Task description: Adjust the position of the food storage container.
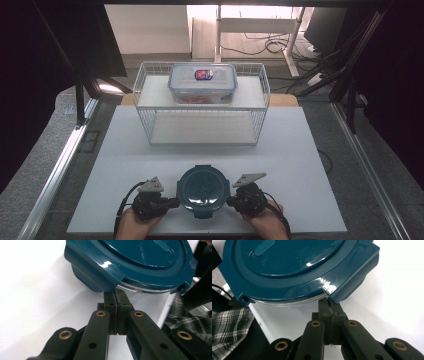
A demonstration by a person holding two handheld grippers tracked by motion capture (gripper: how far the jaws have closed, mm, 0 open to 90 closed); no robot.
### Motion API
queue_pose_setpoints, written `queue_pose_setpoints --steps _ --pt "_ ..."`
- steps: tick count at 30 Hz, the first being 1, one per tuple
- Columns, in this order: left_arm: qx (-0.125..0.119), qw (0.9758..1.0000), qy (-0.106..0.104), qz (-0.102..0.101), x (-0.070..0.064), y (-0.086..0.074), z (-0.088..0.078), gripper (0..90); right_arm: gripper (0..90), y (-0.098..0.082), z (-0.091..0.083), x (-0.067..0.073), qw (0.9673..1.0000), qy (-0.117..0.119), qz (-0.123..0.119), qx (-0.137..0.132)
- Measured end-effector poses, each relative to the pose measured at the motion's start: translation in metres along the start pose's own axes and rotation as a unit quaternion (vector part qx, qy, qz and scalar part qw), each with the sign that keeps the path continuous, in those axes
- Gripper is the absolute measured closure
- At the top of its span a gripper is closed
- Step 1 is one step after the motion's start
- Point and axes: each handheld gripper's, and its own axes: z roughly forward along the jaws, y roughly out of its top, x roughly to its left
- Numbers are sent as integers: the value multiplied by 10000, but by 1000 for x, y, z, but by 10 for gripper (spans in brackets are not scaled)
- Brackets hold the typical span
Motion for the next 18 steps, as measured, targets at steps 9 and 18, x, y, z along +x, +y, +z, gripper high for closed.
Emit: queue_pose_setpoints --steps 9,18 --pt "-54 9999 -45 -151 25 9 2 895 891 23 16 -11 9996 -233 -159 -58" --pt "-167 9986 499 -18 20 4 -17 569 817 15 -1 -14 9984 -186 -373 -389"
